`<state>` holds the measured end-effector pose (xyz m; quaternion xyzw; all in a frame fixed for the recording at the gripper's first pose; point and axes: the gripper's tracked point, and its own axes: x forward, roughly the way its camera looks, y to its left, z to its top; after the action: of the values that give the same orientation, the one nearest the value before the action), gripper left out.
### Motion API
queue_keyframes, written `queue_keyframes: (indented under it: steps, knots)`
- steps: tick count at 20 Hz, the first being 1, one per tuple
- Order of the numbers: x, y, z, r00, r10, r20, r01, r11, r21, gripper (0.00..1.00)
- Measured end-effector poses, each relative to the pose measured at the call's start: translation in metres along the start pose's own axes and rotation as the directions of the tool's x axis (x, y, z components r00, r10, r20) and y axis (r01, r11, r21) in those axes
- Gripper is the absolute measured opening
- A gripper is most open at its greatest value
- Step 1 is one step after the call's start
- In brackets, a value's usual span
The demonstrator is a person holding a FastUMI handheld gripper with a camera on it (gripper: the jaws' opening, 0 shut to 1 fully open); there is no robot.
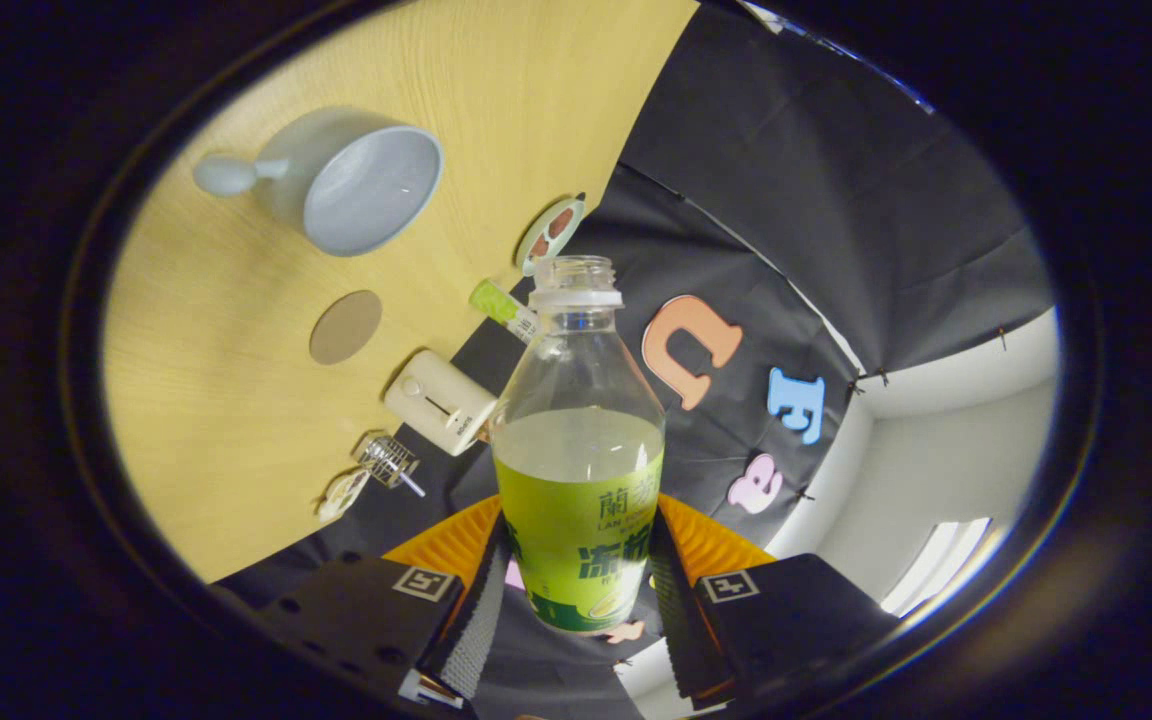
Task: Take the bottle from table, then pour the juice into the cup, finally place the bottle on the coaster
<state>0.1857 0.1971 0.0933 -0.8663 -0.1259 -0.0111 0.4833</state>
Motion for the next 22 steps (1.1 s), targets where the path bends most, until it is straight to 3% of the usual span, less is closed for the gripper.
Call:
queue_keyframes:
  steps: [3, 6, 8, 12, 14, 16, 18, 22]
  knots:
    - [-0.003, 0.007, -0.007, 1.000, 0.030, -0.008, -0.030, 0.996, 0.088, 0.75]
    - [-0.011, 0.016, -0.015, 0.997, 0.073, -0.026, -0.064, 0.964, 0.257, 0.76]
    - [-0.015, 0.022, -0.021, 0.996, 0.085, -0.032, -0.066, 0.920, 0.385, 0.76]
    - [-0.024, 0.038, -0.041, 0.993, 0.106, -0.052, -0.050, 0.780, 0.624, 0.76]
    - [-0.031, 0.043, -0.052, 0.992, 0.115, -0.058, -0.037, 0.689, 0.724, 0.76]
    - [-0.038, 0.047, -0.062, 0.990, 0.132, -0.050, -0.035, 0.572, 0.820, 0.76]
    - [-0.044, 0.047, -0.070, 0.988, 0.147, -0.039, -0.028, 0.425, 0.905, 0.76]
    - [-0.051, 0.032, -0.088, 0.992, 0.124, -0.016, -0.006, 0.175, 0.985, 0.76]
